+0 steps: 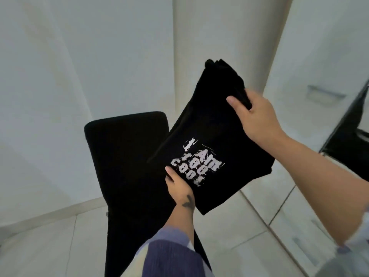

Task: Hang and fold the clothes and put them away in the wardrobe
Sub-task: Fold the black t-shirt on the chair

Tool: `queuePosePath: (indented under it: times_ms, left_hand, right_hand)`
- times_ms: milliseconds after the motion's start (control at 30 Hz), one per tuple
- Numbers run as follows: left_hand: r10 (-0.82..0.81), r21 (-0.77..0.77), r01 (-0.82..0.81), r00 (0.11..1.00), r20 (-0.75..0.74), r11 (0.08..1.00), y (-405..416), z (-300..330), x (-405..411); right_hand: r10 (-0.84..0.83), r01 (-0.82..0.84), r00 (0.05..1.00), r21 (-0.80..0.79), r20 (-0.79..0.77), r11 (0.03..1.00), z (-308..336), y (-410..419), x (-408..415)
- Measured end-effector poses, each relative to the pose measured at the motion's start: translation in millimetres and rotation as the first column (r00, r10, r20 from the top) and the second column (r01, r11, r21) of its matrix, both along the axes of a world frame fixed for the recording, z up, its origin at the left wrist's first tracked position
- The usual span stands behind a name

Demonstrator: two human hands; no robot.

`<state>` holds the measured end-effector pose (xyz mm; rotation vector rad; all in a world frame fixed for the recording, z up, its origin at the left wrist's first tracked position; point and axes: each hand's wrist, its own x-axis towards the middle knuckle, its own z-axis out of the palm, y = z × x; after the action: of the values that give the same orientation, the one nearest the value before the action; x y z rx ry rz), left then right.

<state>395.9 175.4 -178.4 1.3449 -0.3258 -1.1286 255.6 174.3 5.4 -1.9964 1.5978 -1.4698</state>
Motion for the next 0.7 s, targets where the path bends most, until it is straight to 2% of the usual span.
queuePosePath:
  times_ms: [133,233,467,700]
  left_hand:
    - [0.004,-0.234,0.022,0.994,0.113,0.972,-9,55,-69]
    - [-0.043,-0.31,0.114,0.973,0.227,0.944,-5,80,-131]
    - [-0.223,-0.361,0.39,0.878,0.424,0.847,45,100,-308]
    - [-0.435,-0.326,0.639,0.738,0.515,0.697,127,87,-462]
  right_hand:
    - [-0.208,0.215,0.974,-0.082,0.089,0.973,28,36,-93]
    - [-0.373,0.391,0.915,-0.104,0.154,0.915,29,75,-166]
    - [-0.688,0.71,0.696,-0.051,0.208,0.702,-7,185,-344]
    - [-0.869,0.885,0.438,0.059,0.231,0.462,-44,315,-459]
